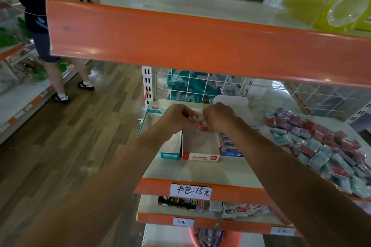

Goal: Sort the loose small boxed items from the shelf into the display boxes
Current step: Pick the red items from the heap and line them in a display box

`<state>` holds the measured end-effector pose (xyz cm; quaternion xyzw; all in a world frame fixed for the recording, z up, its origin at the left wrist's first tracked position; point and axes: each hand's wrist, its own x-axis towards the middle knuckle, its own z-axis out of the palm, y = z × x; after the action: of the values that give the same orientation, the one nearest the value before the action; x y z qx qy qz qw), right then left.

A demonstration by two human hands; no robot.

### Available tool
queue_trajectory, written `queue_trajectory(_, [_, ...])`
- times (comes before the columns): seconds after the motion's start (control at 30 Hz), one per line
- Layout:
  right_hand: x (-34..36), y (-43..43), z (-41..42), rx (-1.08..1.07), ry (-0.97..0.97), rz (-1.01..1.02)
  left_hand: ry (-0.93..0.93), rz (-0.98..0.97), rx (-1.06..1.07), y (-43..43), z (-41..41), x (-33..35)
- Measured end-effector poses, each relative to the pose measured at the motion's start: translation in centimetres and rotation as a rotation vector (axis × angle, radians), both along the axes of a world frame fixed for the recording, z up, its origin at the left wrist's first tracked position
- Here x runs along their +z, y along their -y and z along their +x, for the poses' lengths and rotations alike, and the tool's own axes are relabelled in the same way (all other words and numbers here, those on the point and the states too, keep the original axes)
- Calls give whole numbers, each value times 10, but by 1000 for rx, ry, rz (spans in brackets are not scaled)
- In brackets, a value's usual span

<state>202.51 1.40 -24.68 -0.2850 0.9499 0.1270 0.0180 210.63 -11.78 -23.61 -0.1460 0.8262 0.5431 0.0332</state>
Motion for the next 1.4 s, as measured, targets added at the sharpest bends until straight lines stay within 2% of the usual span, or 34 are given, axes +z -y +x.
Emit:
queue_trajectory(0.2, [-3,2,-3,-59,50,-25,-165,-422,-42,0,-3,-18])
queue_trajectory(0.5, [-3,-1,1,-72,79,-100,-185,-638,18,-4,-7,-29])
queue_trajectory(0.67, [-1,0,3,-74,74,-104,-166,-918,-111,-8,-14,-27])
queue_trajectory(1.1, [2,-2,-1,-121,135,-120,-88,-954,-187,-11,-17,-24])
queue_trajectory(1.3, [2,0,6,-141,106,-157,-65,-1106,-251,-15,-17,-25])
queue_trajectory(1.4, [2,-6,13,-81,47,-187,-98,-1159,-267,-17,-18,-21])
